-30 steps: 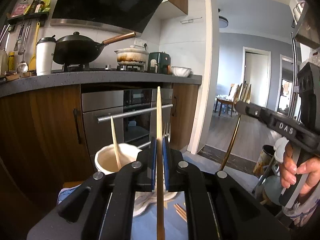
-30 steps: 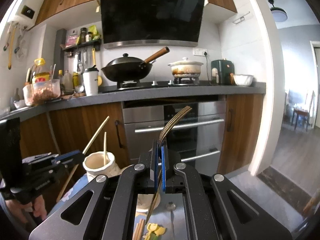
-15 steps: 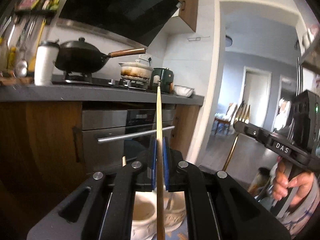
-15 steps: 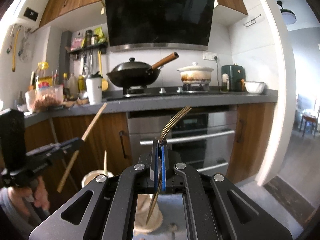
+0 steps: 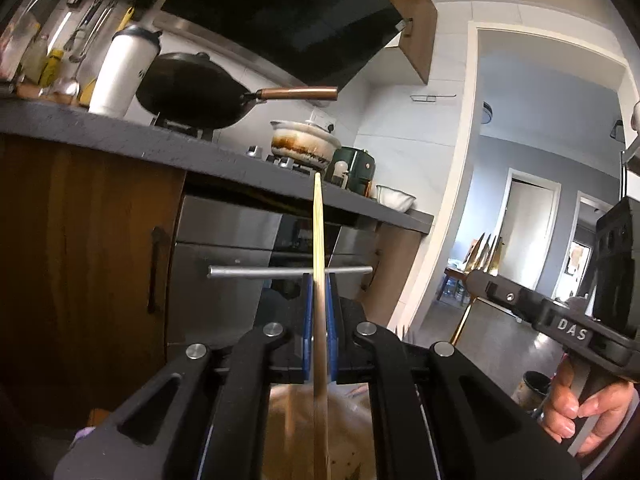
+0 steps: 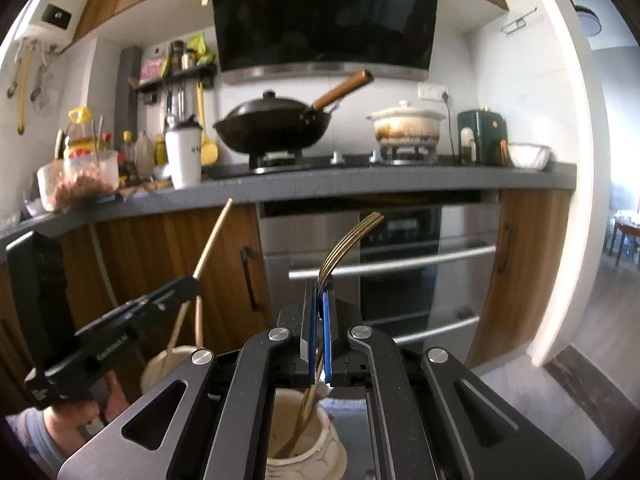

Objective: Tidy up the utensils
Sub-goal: 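Lift the chopstick into the taller cup while the right tool places the gold fork in the shorter cup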

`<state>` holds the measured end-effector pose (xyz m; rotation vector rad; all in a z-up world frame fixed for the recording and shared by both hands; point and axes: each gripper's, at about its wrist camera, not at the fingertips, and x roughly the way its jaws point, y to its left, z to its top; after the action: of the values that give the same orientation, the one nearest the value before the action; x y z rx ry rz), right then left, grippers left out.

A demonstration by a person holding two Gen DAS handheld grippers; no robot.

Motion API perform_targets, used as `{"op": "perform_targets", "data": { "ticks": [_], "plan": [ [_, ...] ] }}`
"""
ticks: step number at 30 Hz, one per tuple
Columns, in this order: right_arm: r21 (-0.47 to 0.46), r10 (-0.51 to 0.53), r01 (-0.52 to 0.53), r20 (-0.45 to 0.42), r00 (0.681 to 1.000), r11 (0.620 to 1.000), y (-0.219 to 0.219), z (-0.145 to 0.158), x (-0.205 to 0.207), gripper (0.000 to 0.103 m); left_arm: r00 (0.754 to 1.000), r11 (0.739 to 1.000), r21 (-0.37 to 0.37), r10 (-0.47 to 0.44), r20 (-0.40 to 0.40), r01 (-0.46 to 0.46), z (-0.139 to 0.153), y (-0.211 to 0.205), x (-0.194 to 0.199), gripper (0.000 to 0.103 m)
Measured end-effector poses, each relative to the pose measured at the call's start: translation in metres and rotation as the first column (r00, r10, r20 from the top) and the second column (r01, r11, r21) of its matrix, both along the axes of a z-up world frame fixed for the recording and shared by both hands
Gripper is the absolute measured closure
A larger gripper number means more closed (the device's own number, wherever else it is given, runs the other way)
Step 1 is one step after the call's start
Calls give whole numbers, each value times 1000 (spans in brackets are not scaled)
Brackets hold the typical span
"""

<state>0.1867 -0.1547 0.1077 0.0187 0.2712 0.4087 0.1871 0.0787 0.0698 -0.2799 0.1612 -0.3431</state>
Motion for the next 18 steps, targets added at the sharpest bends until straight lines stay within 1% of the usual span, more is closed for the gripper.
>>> {"op": "perform_targets", "data": {
  "ticks": [6, 12, 15, 18],
  "plan": [
    [-5, 10, -10, -50, 999, 1000, 0, -21, 4, 99, 1000, 1000, 21, -3, -15, 3, -15, 10, -16, 97],
    [1, 0, 0, -89, 996, 1000, -4, -38, 8, 99, 998, 995, 102, 21, -66, -14, -25, 11, -28, 97],
    [20, -1, 3, -110, 994, 1000, -9, -40, 11, 99, 995, 995, 101, 24, -92, -15, -27, 15, -31, 97],
    [19, -7, 10, -118, 993, 1000, -9, -42, 13, 99, 993, 993, 116, 40, -115, -26, -28, 17, -32, 97]
  ]
}}
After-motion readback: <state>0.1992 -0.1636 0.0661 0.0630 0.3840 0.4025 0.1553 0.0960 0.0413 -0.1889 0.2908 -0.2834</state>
